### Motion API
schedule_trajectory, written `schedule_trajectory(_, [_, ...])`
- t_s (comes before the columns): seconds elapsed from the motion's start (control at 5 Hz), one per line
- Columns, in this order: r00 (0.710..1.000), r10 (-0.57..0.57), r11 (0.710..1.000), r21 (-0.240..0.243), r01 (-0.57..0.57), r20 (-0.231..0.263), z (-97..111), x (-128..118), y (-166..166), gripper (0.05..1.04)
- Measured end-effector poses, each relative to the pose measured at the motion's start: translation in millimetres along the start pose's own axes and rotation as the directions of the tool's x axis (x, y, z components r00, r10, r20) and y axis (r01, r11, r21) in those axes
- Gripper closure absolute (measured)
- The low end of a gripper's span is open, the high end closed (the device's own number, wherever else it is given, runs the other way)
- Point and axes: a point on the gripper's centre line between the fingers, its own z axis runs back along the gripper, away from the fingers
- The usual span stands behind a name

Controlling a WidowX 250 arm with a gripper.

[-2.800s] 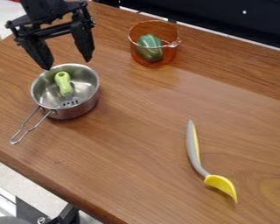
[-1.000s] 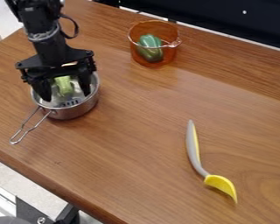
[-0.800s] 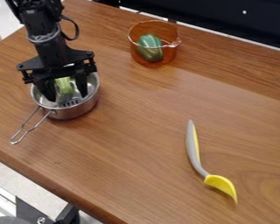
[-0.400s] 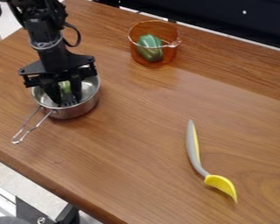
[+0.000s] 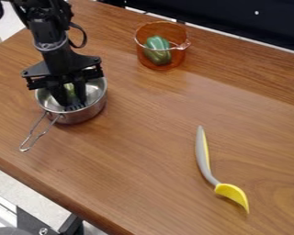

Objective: Move the green spatula to the top right side of the table

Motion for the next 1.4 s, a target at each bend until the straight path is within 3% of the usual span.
schedule_trajectory(0.2, [0.998,0.025,1.000,-0.014,-0.026,-0.063,5.4,-2.5,2.9,0.777])
schedule_trajectory(0.8, [0.994,0.071,0.993,-0.085,-0.079,-0.086,39.7,11.8,2.1,0.777])
schedule_trajectory(1.2, [0.994,0.022,0.987,-0.158,-0.038,-0.104,63.3,0.9,-19.1,0.777])
schedule_trajectory(1.4, [0.990,-0.068,0.981,-0.187,0.045,-0.120,71.5,-11.0,-35.9,0.777])
